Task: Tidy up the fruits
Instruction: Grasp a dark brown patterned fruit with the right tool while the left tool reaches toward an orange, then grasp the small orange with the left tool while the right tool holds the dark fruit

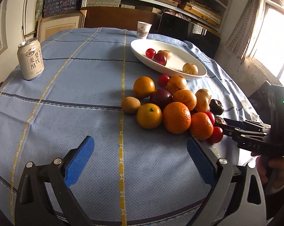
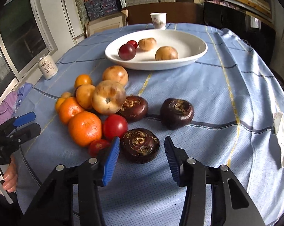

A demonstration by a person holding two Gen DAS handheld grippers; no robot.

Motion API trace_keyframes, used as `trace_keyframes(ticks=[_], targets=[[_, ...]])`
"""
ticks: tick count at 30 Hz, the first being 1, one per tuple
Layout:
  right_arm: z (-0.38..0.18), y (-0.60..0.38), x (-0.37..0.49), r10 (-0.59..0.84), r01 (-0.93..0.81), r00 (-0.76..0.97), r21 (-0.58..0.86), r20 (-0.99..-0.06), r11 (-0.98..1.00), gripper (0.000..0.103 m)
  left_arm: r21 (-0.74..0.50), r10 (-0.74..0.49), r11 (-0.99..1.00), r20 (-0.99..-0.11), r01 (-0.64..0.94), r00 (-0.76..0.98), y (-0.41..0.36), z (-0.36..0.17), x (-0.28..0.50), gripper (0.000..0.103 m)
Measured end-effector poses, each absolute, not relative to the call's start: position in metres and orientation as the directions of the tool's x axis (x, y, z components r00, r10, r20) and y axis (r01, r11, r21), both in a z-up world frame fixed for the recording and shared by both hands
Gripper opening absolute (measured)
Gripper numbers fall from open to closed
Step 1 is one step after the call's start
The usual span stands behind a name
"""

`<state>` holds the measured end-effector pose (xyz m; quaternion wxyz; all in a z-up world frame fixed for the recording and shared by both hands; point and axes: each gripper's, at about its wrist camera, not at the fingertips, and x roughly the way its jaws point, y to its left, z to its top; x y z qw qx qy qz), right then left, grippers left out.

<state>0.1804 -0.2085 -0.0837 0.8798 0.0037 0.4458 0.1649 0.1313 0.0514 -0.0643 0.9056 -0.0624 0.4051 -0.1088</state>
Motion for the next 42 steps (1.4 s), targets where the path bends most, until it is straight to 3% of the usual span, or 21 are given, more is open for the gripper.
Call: trace_keyframes(ticks=[7,13,16,25,31,35,42], targets=[[-0.082,-0.213,0.177,0.320,-0.291,0.553,0.182,-0.769,0.939,0.044,-0.208,-0.276,0.961,-0.719,0.182,0.638,0.050,-0.062,0.135,0.096],[-0.071,-0.226,0.158,0.341,-0.288,0.615,0.200,-0.711,0.937,0.044,-0.232,-0.300,0.954,-0.763,0.191,0.572,0.048,-0.071,0.159,0.060],[-0.070,-0.232,0.152,0.354,-0.288,0.629,0.215,-0.693,0.933,0.044,-0.268,-0.320,0.947,-0.772,0.177,0.549,0.052,-0.076,0.169,0.052],[-0.071,-0.230,0.144,0.381,-0.324,0.639,0.216,-0.668,0.921,0.044,-0.229,-0.299,0.954,-0.771,0.193,0.563,0.045,-0.072,0.182,0.051],[-0.073,-0.239,0.146,0.403,-0.302,0.635,0.268,-0.659,0.915,0.044,-0.199,-0.285,0.957,-0.769,0.209,0.572,0.037,-0.068,0.187,0.045],[-0.074,-0.238,0.146,0.412,-0.309,0.632,0.275,-0.657,0.911,0.044,-0.194,-0.300,0.951,-0.766,0.241,0.569,0.032,-0.067,0.190,0.033],[-0.074,-0.240,0.147,0.422,-0.305,0.627,0.293,-0.654,0.906,0.044,-0.136,-0.280,0.950,-0.767,0.281,0.577,0.021,-0.065,0.201,0.033]])
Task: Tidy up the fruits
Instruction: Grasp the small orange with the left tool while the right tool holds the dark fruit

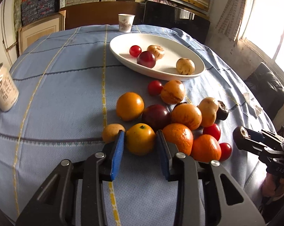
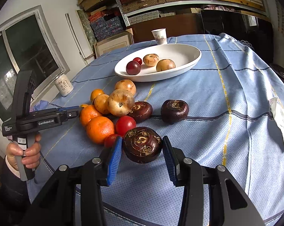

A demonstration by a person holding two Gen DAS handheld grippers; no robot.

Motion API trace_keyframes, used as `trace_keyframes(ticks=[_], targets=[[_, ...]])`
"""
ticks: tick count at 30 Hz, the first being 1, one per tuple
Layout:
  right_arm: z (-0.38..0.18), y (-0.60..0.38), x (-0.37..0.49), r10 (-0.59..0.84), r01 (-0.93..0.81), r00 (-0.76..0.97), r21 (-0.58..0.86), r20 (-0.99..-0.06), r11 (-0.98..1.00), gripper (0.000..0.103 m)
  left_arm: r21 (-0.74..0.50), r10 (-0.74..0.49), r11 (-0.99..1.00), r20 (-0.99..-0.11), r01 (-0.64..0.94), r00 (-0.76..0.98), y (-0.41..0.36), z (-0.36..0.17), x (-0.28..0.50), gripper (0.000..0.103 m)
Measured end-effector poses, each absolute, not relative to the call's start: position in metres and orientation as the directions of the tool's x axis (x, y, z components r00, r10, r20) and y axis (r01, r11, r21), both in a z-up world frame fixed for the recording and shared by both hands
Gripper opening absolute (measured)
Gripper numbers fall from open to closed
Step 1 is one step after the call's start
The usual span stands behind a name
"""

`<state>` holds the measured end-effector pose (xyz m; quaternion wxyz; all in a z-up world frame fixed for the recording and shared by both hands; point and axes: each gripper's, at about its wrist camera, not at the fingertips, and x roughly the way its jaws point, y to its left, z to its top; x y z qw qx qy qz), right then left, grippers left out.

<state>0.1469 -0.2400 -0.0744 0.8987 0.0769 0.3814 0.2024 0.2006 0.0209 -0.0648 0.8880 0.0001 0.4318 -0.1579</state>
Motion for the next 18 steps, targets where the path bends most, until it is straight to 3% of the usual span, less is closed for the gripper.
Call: trace_keyframes(ticks=[6,18], targets=[[-0.074,-0.241,0.147,0.427,-0.308,0.626,0.297,-0.653,0.904,0.044,-0.088,-0.263,0.944,-0.786,0.319,0.560,0.015,-0.066,0.213,0.036],[-0.074,-0.242,0.145,0.432,-0.308,0.631,0.304,-0.644,0.902,0.044,-0.148,-0.315,0.915,-0.843,0.375,0.436,0.022,-0.071,0.228,0.037]])
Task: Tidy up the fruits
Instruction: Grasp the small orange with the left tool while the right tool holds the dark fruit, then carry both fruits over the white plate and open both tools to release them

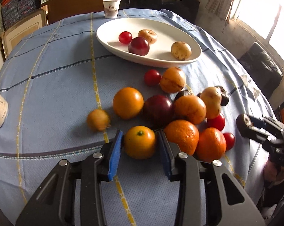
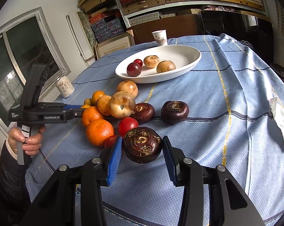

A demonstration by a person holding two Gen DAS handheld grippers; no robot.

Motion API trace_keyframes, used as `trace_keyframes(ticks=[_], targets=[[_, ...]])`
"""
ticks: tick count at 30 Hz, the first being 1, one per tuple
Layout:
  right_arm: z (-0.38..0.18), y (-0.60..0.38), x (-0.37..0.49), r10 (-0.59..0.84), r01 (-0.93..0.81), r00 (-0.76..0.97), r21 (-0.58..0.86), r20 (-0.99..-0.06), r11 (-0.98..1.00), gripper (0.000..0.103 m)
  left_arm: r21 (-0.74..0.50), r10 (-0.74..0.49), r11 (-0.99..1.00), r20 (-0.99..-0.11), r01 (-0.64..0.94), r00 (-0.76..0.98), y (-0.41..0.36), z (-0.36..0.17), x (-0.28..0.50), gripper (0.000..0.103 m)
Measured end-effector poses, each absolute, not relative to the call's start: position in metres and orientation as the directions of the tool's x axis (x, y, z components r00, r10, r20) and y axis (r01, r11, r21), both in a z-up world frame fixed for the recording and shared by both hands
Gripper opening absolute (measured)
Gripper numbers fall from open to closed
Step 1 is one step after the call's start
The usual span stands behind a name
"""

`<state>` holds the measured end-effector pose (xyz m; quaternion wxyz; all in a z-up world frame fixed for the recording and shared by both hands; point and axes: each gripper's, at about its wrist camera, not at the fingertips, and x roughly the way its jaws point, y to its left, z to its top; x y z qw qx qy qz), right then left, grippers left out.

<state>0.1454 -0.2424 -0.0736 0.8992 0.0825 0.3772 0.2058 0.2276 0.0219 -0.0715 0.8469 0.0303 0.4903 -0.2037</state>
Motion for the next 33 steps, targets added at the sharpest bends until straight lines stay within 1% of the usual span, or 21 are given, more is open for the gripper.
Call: trace_keyframes(ticks=[3,7,11,13,17,20,24,27,30,33], targets=[[-0.075,-0.239,0.148,0.433,-0.314,0.617,0.299,-0.657,0.901,0.044,-0.221,-0.354,0.914,-0.844,0.340,0.403,0.028,-0.075,0.236,0.038],[-0.074,-0.240,0.146,0.429,-0.311,0.628,0.296,-0.650,0.903,0.044,-0.207,-0.340,0.918,-0.850,0.339,0.402,0.032,-0.078,0.221,0.037],[-0.075,-0.241,0.148,0.437,-0.313,0.618,0.306,-0.653,0.899,0.044,-0.230,-0.350,0.921,-0.840,0.313,0.414,0.038,-0.078,0.215,0.037],[-0.075,-0.237,0.148,0.437,-0.324,0.613,0.295,-0.659,0.899,0.044,-0.219,-0.338,0.928,-0.838,0.302,0.429,0.038,-0.077,0.210,0.037],[-0.072,-0.241,0.146,0.437,-0.319,0.630,0.299,-0.642,0.899,0.044,-0.233,-0.346,0.929,-0.820,0.287,0.455,0.044,-0.073,0.199,0.037],[-0.073,-0.242,0.146,0.435,-0.314,0.630,0.302,-0.643,0.900,0.044,-0.253,-0.366,0.925,-0.794,0.283,0.485,0.051,-0.062,0.191,0.037],[-0.071,-0.238,0.143,0.432,-0.329,0.635,0.281,-0.641,0.901,0.044,-0.223,-0.357,0.927,-0.769,0.300,0.530,0.052,-0.043,0.182,0.037],[-0.067,-0.237,0.142,0.435,-0.334,0.633,0.281,-0.641,0.900,0.044,-0.224,-0.378,0.917,-0.753,0.330,0.539,0.047,-0.028,0.185,0.037],[-0.050,-0.240,0.149,0.465,-0.358,0.639,0.298,-0.613,0.885,0.044,-0.218,-0.407,0.901,-0.725,0.374,0.556,0.035,-0.008,0.200,0.037],[-0.026,-0.241,0.166,0.451,-0.366,0.678,0.266,-0.580,0.892,0.044,-0.201,-0.416,0.895,-0.699,0.399,0.581,0.018,0.011,0.230,0.037]])
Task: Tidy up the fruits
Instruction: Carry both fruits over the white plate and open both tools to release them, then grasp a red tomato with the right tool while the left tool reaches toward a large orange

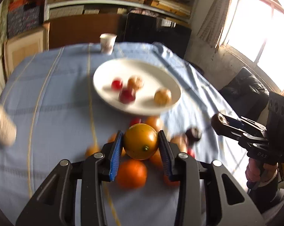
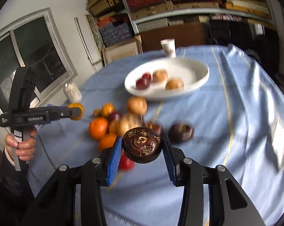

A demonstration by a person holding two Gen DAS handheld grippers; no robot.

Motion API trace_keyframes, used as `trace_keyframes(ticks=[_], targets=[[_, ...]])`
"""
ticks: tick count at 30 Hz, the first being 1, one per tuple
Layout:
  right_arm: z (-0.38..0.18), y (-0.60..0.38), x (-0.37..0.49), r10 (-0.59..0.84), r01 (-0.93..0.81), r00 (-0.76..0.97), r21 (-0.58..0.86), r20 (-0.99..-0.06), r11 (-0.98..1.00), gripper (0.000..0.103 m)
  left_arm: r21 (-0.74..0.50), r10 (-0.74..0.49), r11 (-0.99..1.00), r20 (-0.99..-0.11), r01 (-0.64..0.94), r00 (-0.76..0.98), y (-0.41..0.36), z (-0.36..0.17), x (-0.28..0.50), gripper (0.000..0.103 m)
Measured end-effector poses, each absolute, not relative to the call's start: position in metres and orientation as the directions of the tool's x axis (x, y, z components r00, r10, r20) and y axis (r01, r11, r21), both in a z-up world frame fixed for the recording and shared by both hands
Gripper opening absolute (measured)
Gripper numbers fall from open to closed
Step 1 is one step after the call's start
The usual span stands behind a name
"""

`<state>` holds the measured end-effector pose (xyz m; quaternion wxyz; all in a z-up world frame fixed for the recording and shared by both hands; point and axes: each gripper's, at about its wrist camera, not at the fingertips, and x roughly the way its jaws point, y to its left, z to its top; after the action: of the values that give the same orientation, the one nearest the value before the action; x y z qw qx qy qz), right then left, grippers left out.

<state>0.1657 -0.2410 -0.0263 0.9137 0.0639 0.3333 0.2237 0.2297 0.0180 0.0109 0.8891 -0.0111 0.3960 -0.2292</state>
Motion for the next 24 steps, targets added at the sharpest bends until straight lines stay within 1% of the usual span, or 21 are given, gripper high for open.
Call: trace_keyframes(ticks=[3,6,11,15,16,17,18,19,20,22,23,24], targets=[[-0.007,-0.241,0.200,0.432,-0.359,0.712,0.241,-0.554,0.902,0.044,-0.208,-0.428,0.890,-0.690,0.406,0.583,0.001,0.020,0.267,0.037],[-0.004,-0.237,0.242,0.432,-0.347,0.718,0.257,-0.546,0.902,0.044,-0.193,-0.395,0.905,-0.714,0.379,0.578,-0.015,0.014,0.310,0.037],[-0.025,-0.215,0.306,0.412,-0.326,0.675,0.254,-0.612,0.911,0.044,-0.179,-0.343,0.925,-0.776,0.336,0.530,-0.025,-0.012,0.365,0.037],[-0.035,-0.198,0.326,0.401,-0.339,0.654,0.226,-0.641,0.913,0.044,-0.179,-0.330,0.931,-0.789,0.319,0.519,-0.025,-0.021,0.378,0.037],[-0.037,-0.195,0.329,0.404,-0.345,0.646,0.224,-0.647,0.911,0.045,-0.181,-0.324,0.934,-0.792,0.308,0.517,-0.023,-0.022,0.379,0.043],[-0.037,-0.194,0.330,0.402,-0.346,0.645,0.221,-0.650,0.912,0.045,-0.188,-0.320,0.937,-0.797,0.293,0.512,-0.020,-0.021,0.378,0.066],[-0.036,-0.193,0.331,0.400,-0.347,0.647,0.217,-0.649,0.912,0.050,-0.199,-0.321,0.940,-0.791,0.277,0.520,-0.016,-0.018,0.375,0.075],[-0.034,-0.192,0.330,0.397,-0.346,0.649,0.212,-0.649,0.914,0.062,-0.205,-0.322,0.942,-0.781,0.267,0.536,-0.013,-0.014,0.371,0.086],[-0.031,-0.194,0.327,0.396,-0.345,0.657,0.212,-0.642,0.914,0.066,-0.213,-0.332,0.939,-0.757,0.268,0.563,-0.008,-0.007,0.360,0.086],[-0.022,-0.198,0.317,0.417,-0.360,0.667,0.223,-0.617,0.906,0.068,-0.216,-0.341,0.937,-0.735,0.274,0.586,0.000,0.005,0.344,0.088],[-0.016,-0.201,0.309,0.428,-0.366,0.674,0.231,-0.603,0.901,0.068,-0.220,-0.343,0.937,-0.721,0.271,0.602,0.005,0.011,0.331,0.094],[-0.012,-0.205,0.302,0.434,-0.368,0.683,0.237,-0.588,0.899,0.068,-0.222,-0.344,0.938,-0.707,0.267,0.619,0.011,0.016,0.318,0.096]])
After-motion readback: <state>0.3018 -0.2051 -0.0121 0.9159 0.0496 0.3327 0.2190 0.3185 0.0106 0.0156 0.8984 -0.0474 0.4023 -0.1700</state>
